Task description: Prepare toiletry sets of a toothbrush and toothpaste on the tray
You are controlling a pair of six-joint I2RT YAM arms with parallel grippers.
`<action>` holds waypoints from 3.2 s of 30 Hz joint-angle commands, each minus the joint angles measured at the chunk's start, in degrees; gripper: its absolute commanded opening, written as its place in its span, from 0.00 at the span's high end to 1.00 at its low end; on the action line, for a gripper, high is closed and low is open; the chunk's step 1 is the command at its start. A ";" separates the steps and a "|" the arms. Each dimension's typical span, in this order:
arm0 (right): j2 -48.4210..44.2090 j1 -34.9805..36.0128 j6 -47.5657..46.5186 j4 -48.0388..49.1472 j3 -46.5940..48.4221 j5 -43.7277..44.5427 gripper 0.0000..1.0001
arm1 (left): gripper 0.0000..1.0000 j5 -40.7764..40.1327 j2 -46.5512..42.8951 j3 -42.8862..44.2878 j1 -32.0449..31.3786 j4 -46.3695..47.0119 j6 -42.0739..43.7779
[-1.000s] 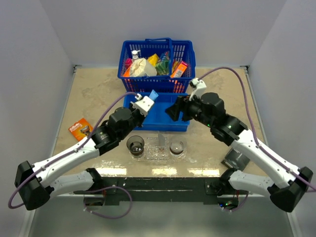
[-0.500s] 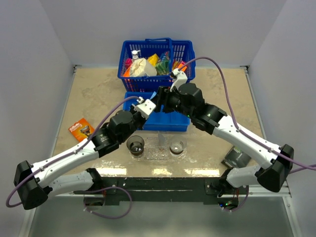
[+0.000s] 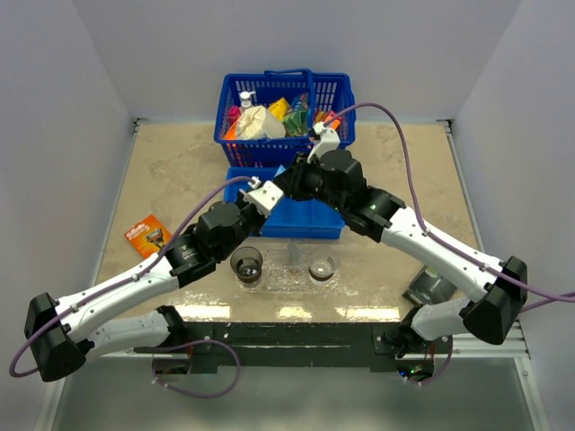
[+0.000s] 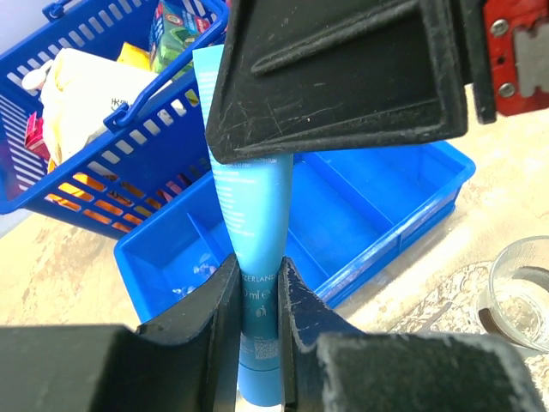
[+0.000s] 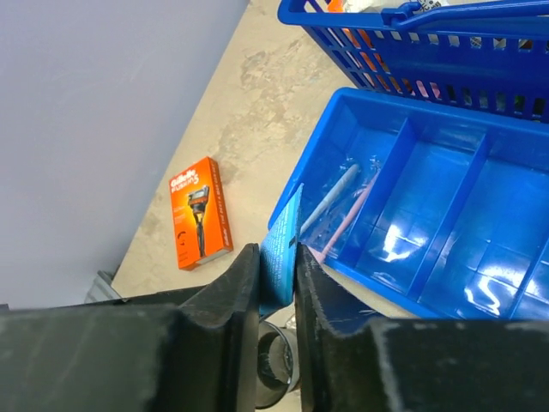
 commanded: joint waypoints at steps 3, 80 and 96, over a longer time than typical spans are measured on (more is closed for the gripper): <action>-3.54 0.22 0.79 6.08 -1.37 1.35 0.96 | 0.71 3.23 -1.74 -0.14 -0.33 3.72 1.00; -14.27 0.22 -14.95 -1.03 -1.29 -30.12 0.82 | 1.00 87.53 7.40 3.73 18.30 16.64 -26.07; -20.42 0.22 -16.70 -6.04 -1.29 -8.78 1.00 | 0.07 61.09 2.48 5.58 22.42 5.12 -16.39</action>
